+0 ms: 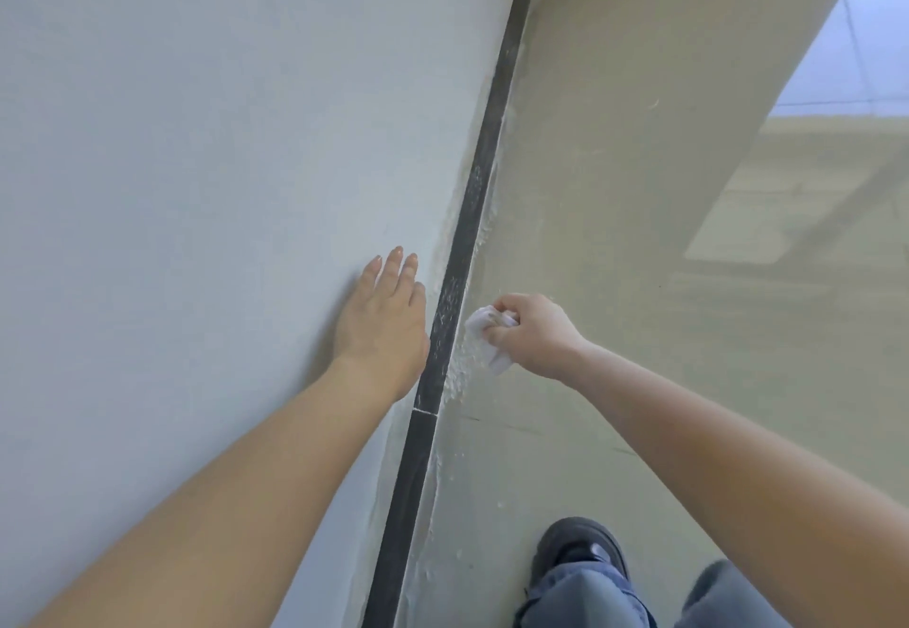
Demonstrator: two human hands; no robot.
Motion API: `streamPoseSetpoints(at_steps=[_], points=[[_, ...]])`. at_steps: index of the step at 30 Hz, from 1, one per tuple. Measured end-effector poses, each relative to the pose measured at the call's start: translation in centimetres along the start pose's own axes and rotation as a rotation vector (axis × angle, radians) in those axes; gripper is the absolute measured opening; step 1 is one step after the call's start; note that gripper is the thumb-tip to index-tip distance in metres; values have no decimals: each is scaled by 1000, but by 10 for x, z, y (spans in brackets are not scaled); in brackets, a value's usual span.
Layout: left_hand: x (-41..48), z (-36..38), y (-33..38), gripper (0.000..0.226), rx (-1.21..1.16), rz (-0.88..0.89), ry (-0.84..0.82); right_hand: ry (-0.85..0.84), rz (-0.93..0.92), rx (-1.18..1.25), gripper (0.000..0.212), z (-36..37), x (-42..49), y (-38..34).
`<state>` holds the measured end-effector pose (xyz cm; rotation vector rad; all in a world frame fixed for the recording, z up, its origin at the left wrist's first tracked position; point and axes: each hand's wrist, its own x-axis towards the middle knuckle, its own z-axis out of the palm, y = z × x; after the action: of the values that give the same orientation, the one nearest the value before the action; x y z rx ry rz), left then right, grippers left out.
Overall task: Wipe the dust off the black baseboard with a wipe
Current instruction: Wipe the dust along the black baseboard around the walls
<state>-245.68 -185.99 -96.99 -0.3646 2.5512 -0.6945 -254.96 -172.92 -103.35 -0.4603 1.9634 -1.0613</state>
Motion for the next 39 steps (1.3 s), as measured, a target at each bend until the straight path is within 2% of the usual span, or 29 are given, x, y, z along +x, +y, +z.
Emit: streamPoseSetpoints(at_steps=[7,11,16,19,22,25,29,32,33,35,37,39], points=[[55,21,-3,57,-75,92,-25,-137,290,198,22,27,71,12],[89,30,5,56,-20,158,-21,-259,413,263,18,52,82,36],[126,39,12,56,74,153,-13,-398,594,313,15,93,83,66],[132,44,9,55,110,155,15,-556,682,371,20,117,74,74],[126,49,6,55,167,213,34,-680,748,536,29,128,69,68],[122,48,4,54,165,214,50,-536,786,720,36,123,88,59],[122,49,4,55,198,216,51,-372,709,769,38,97,129,49],[124,53,5,54,252,207,55,-152,642,983,27,75,149,53],[123,54,5,54,271,208,51,-67,596,998,24,70,154,55],[122,54,5,54,310,210,28,21,512,874,21,65,148,58],[120,55,5,56,359,202,16,-67,510,702,19,71,126,63],[119,55,5,57,423,183,-4,-342,569,577,19,89,90,68]])
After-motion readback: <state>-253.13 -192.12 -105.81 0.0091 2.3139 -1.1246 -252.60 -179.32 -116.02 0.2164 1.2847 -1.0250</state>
